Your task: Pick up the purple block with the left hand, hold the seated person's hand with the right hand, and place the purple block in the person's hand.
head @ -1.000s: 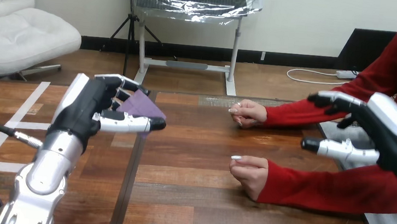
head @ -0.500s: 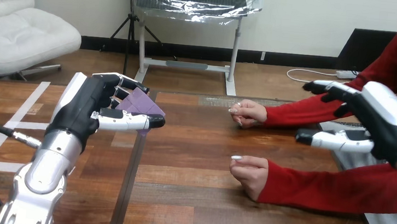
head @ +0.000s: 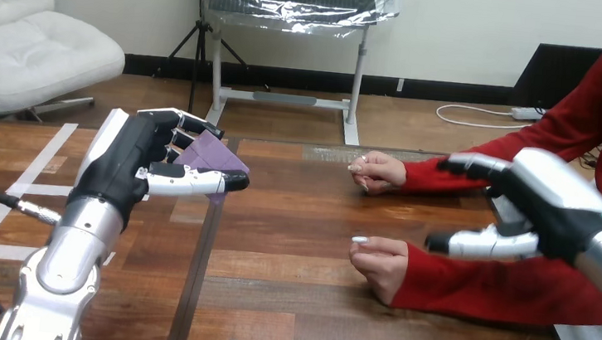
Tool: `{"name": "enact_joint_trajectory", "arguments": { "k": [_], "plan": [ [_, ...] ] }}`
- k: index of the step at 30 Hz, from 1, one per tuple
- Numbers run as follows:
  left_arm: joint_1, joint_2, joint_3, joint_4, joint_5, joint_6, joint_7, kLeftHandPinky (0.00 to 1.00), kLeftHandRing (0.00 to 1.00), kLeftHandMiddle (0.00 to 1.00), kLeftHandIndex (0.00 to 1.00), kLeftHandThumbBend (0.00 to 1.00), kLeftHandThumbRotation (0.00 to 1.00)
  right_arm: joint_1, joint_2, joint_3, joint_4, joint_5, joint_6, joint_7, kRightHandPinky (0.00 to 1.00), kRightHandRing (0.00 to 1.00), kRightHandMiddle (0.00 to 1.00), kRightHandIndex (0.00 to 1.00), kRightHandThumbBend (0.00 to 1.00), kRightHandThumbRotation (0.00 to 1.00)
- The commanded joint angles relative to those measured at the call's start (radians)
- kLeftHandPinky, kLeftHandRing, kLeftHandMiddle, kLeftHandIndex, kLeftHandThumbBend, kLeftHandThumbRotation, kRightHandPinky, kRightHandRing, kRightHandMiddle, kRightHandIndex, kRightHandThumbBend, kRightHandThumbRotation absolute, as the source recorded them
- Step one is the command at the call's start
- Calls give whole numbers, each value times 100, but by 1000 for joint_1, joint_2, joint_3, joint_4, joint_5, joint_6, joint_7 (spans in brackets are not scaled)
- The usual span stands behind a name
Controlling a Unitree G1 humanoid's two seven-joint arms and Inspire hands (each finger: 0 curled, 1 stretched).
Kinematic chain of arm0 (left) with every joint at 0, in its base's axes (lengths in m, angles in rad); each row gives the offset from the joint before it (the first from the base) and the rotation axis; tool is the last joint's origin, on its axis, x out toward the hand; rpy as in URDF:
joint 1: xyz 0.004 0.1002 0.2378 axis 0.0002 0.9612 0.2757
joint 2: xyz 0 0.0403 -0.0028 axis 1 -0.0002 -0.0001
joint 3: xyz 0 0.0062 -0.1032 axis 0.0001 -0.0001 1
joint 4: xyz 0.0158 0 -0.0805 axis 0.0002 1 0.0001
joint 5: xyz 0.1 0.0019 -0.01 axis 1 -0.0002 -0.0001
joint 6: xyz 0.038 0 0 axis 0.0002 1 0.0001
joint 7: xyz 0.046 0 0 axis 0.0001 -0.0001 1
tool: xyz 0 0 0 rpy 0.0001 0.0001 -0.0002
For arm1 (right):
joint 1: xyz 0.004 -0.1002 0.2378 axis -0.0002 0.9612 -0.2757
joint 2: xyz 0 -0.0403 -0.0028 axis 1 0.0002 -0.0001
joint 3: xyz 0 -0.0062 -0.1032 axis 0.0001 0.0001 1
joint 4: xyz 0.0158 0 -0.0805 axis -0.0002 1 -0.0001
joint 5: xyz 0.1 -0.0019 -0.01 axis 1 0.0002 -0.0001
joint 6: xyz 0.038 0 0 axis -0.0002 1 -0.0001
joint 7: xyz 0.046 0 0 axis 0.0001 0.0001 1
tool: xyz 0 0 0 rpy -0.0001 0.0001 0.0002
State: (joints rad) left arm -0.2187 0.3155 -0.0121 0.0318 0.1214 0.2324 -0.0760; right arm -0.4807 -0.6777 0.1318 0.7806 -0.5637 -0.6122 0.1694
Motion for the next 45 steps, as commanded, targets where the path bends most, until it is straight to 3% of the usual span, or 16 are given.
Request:
{"name": "enact_joint_trajectory", "arguments": {
  "k": [1,16,24,45],
  "plan": [
    [-51,-6,35,-54,-20,-46,4,31,36,39,40,73,0,-112,-11,34,46,-22,-10,-34,81,86,87,86,100,67],
    [-49,-11,58,-52,-23,-69,7,32,35,39,39,71,0,-164,14,109,133,-45,42,-8,83,87,87,86,100,53],
    [-51,-14,71,-52,-36,-57,1,32,36,39,39,71,0,-191,22,151,183,-62,46,-19,83,87,88,86,100,45],
    [-47,-20,86,-53,-64,-60,-11,33,36,39,40,67,0,-242,29,235,274,-111,62,-46,81,87,88,87,100,40]
  ]
}}
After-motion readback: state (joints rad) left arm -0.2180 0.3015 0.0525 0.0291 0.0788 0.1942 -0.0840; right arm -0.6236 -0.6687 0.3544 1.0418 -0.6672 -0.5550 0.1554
